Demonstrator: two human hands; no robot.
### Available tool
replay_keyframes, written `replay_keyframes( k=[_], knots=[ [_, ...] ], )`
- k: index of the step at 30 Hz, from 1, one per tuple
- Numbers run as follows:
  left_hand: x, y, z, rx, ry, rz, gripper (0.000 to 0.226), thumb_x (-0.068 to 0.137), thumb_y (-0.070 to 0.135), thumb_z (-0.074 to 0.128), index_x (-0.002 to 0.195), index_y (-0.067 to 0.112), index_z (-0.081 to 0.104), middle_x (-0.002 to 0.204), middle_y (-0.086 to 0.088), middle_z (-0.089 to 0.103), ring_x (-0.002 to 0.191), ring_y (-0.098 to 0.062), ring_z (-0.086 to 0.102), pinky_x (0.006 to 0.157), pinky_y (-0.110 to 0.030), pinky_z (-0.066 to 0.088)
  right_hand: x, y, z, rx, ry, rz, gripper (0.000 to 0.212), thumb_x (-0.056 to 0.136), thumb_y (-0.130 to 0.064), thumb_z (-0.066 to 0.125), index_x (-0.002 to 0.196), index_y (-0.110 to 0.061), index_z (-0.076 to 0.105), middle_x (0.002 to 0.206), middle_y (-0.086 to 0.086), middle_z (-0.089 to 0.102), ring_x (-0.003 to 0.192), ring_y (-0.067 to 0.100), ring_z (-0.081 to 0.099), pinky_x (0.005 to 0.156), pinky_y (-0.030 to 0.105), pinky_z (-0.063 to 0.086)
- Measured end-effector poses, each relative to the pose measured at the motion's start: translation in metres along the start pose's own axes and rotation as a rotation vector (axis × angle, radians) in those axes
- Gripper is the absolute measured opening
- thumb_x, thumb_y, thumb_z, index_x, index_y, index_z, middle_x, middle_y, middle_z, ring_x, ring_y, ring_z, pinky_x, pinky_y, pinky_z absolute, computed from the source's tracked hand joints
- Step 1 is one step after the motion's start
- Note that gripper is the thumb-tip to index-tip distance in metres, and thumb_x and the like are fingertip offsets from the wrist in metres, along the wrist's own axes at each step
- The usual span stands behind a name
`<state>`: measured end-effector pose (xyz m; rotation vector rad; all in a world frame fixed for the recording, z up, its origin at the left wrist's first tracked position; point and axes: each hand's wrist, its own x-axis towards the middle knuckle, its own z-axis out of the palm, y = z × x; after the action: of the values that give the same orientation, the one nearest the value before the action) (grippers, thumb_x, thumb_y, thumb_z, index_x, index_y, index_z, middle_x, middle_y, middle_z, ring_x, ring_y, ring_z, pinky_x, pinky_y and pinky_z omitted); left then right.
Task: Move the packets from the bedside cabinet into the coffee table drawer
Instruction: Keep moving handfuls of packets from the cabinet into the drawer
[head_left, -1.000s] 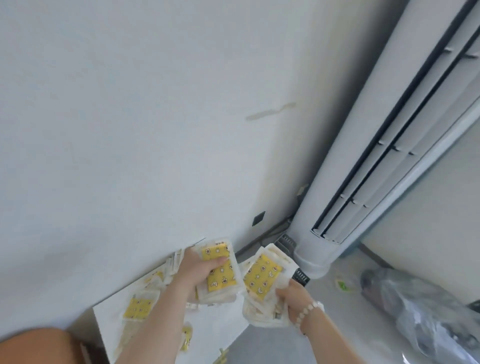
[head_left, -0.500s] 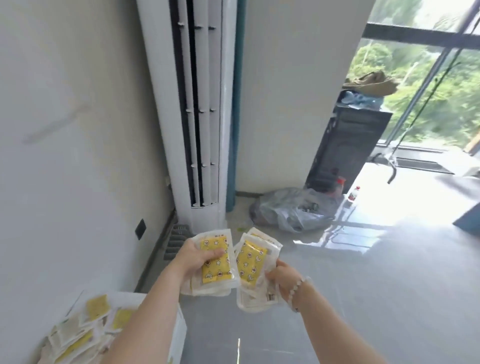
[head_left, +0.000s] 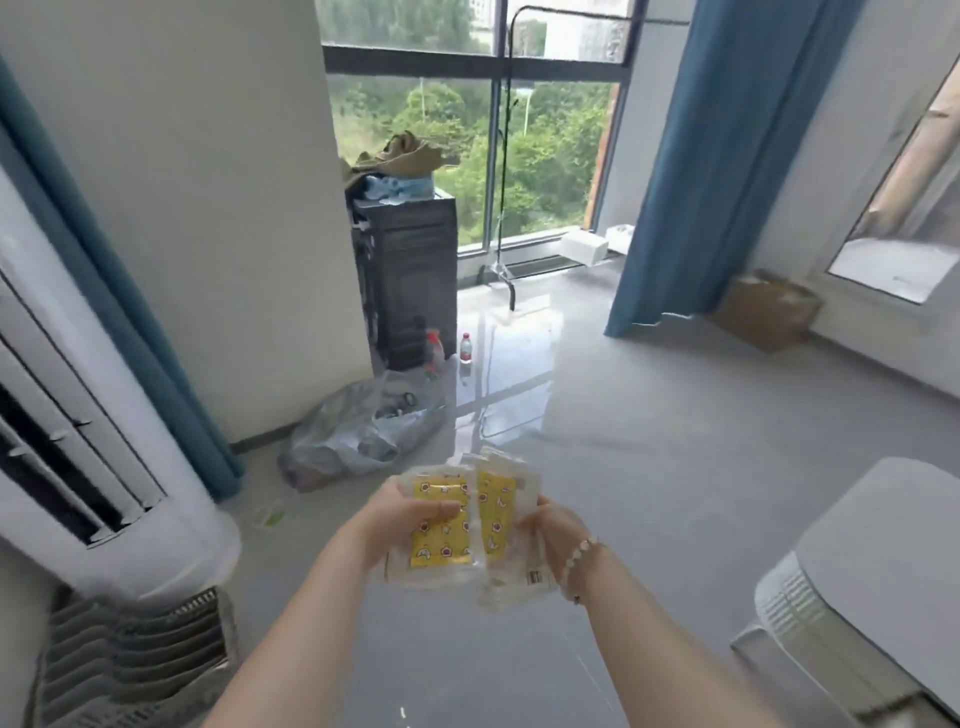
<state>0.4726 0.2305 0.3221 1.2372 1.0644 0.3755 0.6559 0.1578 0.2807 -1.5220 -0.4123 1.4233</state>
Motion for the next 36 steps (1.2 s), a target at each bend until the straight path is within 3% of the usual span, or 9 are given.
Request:
replay_keyframes(
  k=[6,9,11,14,21,26,29,31,36],
  knots=[
    [0.040,0.023,0.091,0.102,-0.127,-0.032,0.039,0.074,0.010,0.079,0.109,0.013,0.064,0.100,-0.009,0.074,0.090,-0.024,0.072,0.081,-0.039,0.058,-0.010,-0.021,-0.084,0.128,0.124,0.008,0.024,0.080,-0.010,0.045,0.096,-0.003,0.062,0.091,0.015,0.060,0.081,0.029,0.058,0.072,0.035,0.049],
    [0.056,0.031,0.133,0.133,-0.157,-0.050,0.048,0.072,0.010,0.080,0.115,0.012,0.059,0.103,-0.008,0.072,0.090,-0.023,0.071,0.076,-0.036,0.059,-0.006,-0.028,-0.117,0.084,0.133,-0.053,0.042,0.072,-0.038,0.057,0.101,-0.010,0.071,0.109,0.008,0.068,0.106,0.029,0.061,0.099,0.047,0.046],
    [0.064,0.037,0.159,0.154,-0.174,-0.051,0.051,0.072,0.010,0.080,0.117,0.012,0.056,0.104,-0.007,0.072,0.088,-0.021,0.071,0.068,-0.032,0.059,-0.005,-0.028,-0.140,0.065,0.142,-0.120,0.047,0.074,-0.047,0.063,0.106,-0.015,0.072,0.111,0.006,0.070,0.109,0.027,0.063,0.102,0.048,0.044],
    [0.076,0.043,0.197,0.229,-0.215,-0.039,0.052,0.071,0.010,0.081,0.116,0.013,0.055,0.104,-0.006,0.071,0.088,-0.021,0.071,0.067,-0.030,0.058,-0.017,-0.031,-0.171,0.090,0.210,-0.151,0.029,0.091,-0.035,0.058,0.109,-0.014,0.067,0.108,0.005,0.070,0.105,0.026,0.063,0.094,0.042,0.050],
    [0.104,0.054,0.267,0.346,-0.301,-0.083,0.038,0.077,0.006,0.075,0.112,0.009,0.061,0.095,-0.006,0.072,0.071,-0.015,0.072,0.056,-0.024,0.057,-0.026,-0.028,-0.262,0.136,0.378,-0.151,0.011,0.094,-0.023,0.057,0.097,-0.012,0.060,0.088,0.000,0.064,0.072,0.010,0.060,0.052,0.013,0.049],
    [0.143,0.031,0.293,0.298,-0.241,-0.166,0.039,0.077,0.010,0.075,0.112,0.008,0.060,0.096,-0.012,0.071,0.076,-0.023,0.070,0.062,-0.032,0.058,-0.030,-0.002,-0.314,0.176,0.475,-0.072,0.006,0.094,-0.019,0.057,0.088,-0.016,0.058,0.112,0.011,0.065,0.097,0.023,0.062,0.075,0.024,0.051],
    [0.148,0.013,0.317,0.243,-0.255,-0.198,0.043,0.076,0.009,0.075,0.116,0.005,0.059,0.105,-0.017,0.069,0.082,-0.027,0.069,0.063,-0.034,0.059,-0.040,0.009,-0.328,0.224,0.509,-0.052,0.021,0.095,-0.016,0.055,0.115,-0.009,0.054,0.122,0.008,0.058,0.109,0.026,0.058,0.079,0.023,0.047],
    [0.149,0.012,0.339,0.246,-0.326,-0.203,0.043,0.077,0.008,0.074,0.117,0.003,0.059,0.108,-0.018,0.069,0.086,-0.029,0.069,0.066,-0.035,0.060,-0.049,0.008,-0.339,0.264,0.543,-0.060,0.024,0.094,-0.016,0.055,0.117,-0.012,0.050,0.121,0.004,0.056,0.105,0.022,0.057,0.080,0.022,0.046],
    [0.151,0.031,0.396,0.265,-0.466,-0.126,0.037,0.078,0.005,0.073,0.113,0.005,0.062,0.105,-0.016,0.070,0.090,-0.031,0.069,0.075,-0.040,0.058,-0.079,0.000,-0.373,0.294,0.680,-0.026,0.038,0.093,-0.025,0.059,0.125,-0.006,0.054,0.115,0.004,0.061,0.107,0.018,0.058,0.051,0.010,0.041]
  ],
)
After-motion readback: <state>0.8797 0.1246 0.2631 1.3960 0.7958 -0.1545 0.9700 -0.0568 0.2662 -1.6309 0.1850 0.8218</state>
